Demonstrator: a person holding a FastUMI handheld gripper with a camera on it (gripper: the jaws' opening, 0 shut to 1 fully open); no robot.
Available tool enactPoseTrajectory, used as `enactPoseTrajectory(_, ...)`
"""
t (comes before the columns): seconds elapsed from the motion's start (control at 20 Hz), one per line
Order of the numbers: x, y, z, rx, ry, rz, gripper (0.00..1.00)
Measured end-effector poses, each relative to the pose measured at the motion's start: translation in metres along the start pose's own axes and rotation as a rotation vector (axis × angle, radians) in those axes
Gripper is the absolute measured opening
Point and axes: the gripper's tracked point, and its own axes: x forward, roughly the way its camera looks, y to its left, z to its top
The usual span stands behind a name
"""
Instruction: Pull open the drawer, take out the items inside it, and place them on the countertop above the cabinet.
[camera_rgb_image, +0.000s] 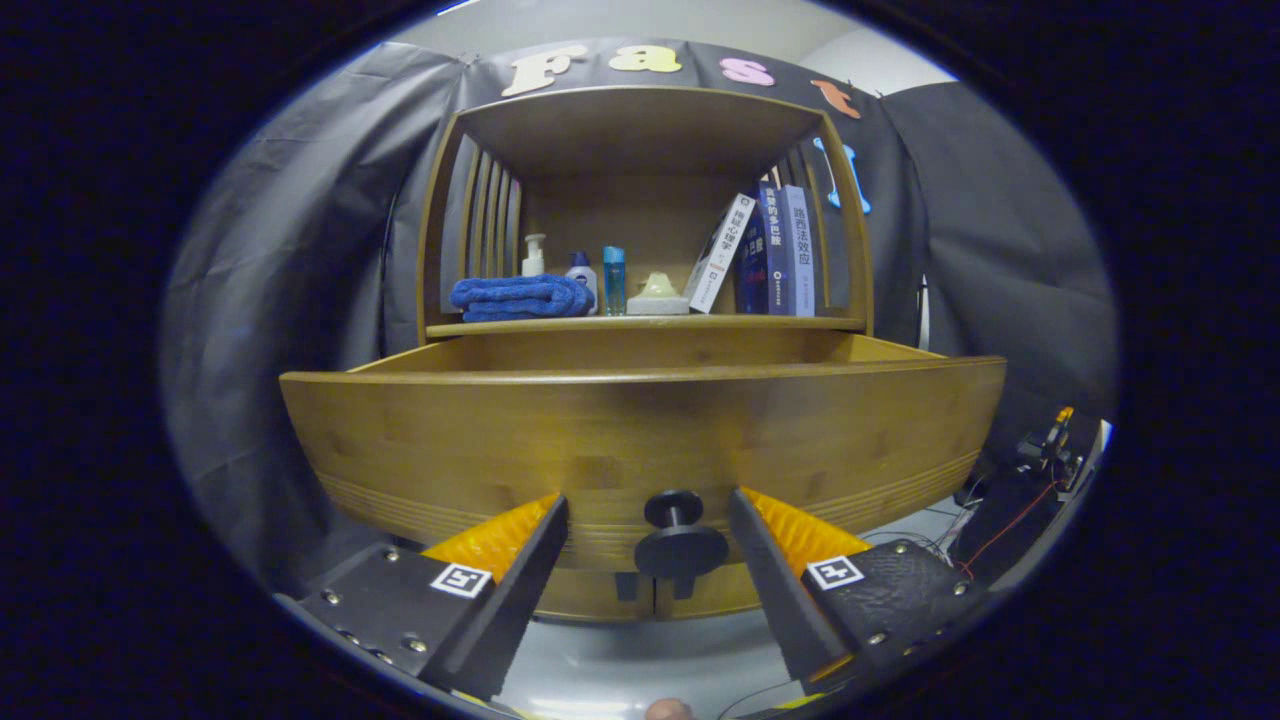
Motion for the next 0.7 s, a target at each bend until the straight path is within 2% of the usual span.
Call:
enactPoseTrajectory(0.35,0.034,0.003,0.006,0.051,0.02,0.017,0.99)
enactPoseTrajectory(0.7,0.071,0.015,0.015,0.014,0.035,-0.013,0.99)
